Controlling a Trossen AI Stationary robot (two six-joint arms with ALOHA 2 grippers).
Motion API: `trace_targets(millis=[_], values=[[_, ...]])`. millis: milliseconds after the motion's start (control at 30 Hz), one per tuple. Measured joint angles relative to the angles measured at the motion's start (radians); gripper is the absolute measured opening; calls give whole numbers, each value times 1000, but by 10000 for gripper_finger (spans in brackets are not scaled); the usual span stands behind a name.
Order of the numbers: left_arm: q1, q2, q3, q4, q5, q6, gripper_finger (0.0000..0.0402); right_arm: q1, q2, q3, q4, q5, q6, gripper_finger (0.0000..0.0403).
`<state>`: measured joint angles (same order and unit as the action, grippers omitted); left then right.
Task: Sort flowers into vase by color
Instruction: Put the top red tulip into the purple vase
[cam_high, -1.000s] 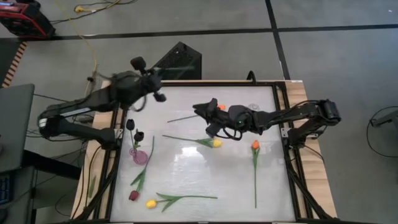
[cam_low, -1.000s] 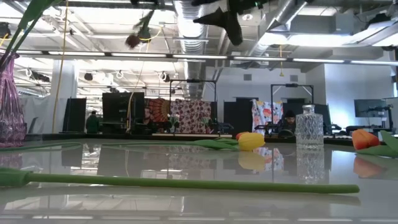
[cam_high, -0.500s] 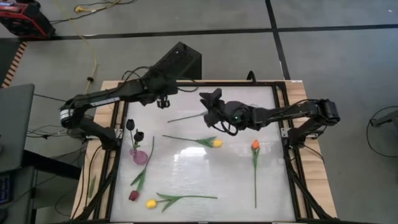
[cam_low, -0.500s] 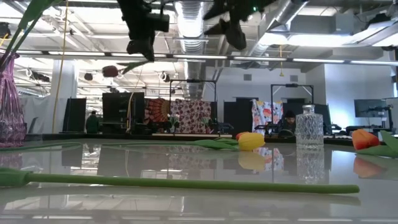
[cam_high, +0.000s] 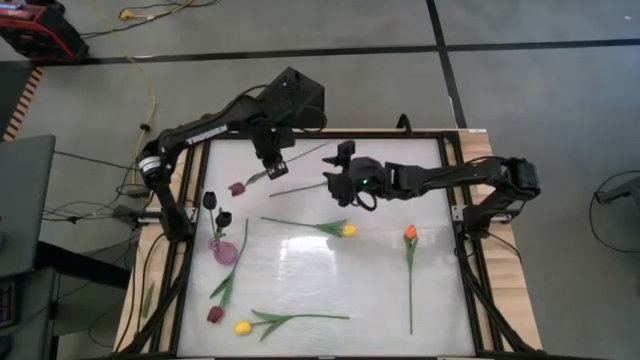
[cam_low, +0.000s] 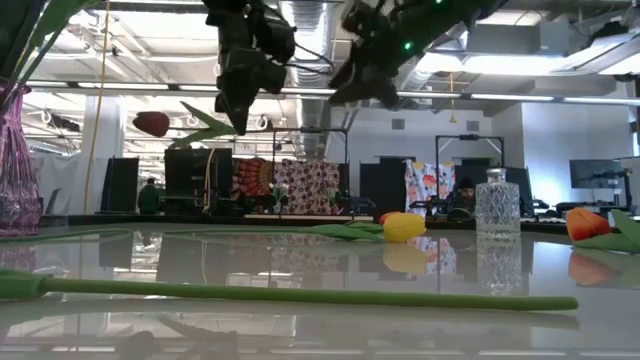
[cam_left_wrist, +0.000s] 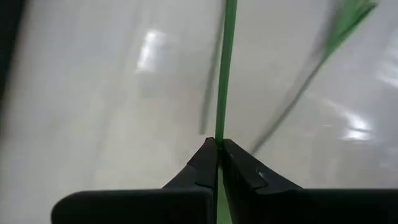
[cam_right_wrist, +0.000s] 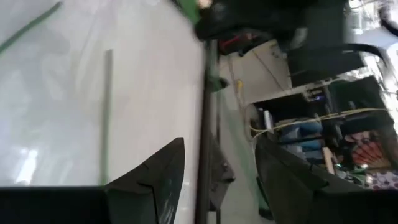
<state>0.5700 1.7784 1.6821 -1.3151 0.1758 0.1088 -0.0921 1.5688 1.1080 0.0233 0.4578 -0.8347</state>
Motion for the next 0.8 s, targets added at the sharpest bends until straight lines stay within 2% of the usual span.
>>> trace_targets(millis=[133, 233, 433, 633, 800], values=[[4, 24, 1, -15, 70, -27, 0, 8, 85, 0, 83, 8, -38, 220], [-2, 24, 1, -21, 123, -28, 0, 6, 157, 0, 215, 43, -85, 220], [-13, 22, 1, -39, 157, -24, 0, 6, 258, 3, 422, 47, -154, 220], [-17, 21, 0, -39, 179, -17, 0, 3, 318, 31, 434, 48, -169, 220], [-17, 21, 0, -28, 179, -9, 0, 5, 321, 32, 430, 56, -164, 217]])
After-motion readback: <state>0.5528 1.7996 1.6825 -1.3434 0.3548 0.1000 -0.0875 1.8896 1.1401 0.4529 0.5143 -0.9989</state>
